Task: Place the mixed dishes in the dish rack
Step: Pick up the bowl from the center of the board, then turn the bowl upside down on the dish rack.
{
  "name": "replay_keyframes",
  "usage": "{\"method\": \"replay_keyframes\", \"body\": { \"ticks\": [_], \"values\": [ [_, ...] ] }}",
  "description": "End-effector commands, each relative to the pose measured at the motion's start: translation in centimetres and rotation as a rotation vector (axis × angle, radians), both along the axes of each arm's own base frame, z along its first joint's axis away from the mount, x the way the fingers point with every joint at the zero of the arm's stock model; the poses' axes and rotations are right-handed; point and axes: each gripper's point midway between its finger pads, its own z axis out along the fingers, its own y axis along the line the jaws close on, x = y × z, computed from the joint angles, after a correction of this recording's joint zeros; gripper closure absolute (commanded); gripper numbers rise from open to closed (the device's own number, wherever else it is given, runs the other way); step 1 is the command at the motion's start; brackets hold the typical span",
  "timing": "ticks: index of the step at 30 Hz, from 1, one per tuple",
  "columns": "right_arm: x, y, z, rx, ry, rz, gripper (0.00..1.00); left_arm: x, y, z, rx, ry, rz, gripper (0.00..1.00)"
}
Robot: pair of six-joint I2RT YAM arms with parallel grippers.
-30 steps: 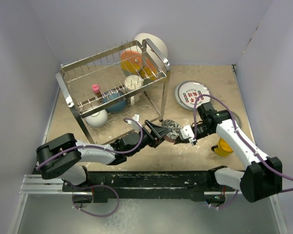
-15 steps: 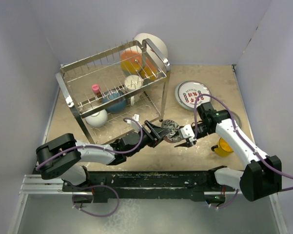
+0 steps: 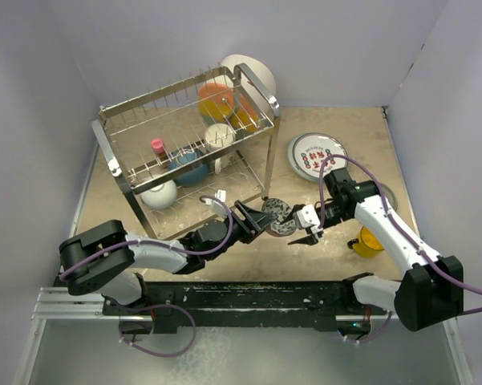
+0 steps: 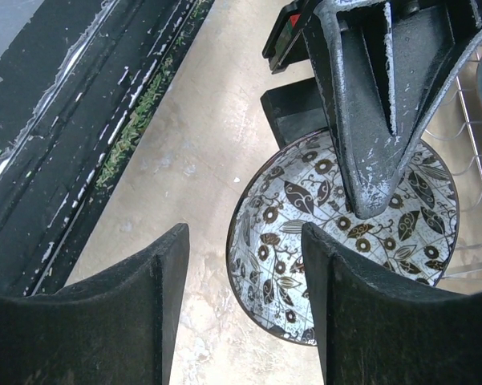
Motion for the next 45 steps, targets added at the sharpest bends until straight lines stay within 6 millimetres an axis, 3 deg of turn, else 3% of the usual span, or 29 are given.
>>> {"method": "replay_keyframes", "body": {
  "ticks": [1,9,15,30,39,45],
  "values": [
    [0.1,0.3,1.5,0.032,-0.017,-0.003,0.38,0.3,0.4,4.1,-0.076,-0.098,0.025,0.8],
    [-1.0,0.1,3.2,0.079,0.006,0.009,0.32,0.6,2.5,2.7,0.038,-0.086,0.088,0.81],
    [-0.3,-0.2,3.3,0.074,0.002,-0.023,0.32,0.9,3.7,2.3,0.07,-0.084,0.124,0.81],
    [1.2,-0.8,3.4,0.055,0.003,-0.097,0.32,2.9,5.8,4.7,0.129,-0.102,0.263,0.81],
    [1.9,-1.2,3.4,0.042,0.009,-0.136,0.32,2.6,5.8,4.5,0.193,-0.106,0.237,0.81],
    [4.1,-1.5,3.0,0.003,0.051,-0.252,0.34,1.5,5.3,4.9,0.262,-0.121,0.149,0.82]
  ]
}}
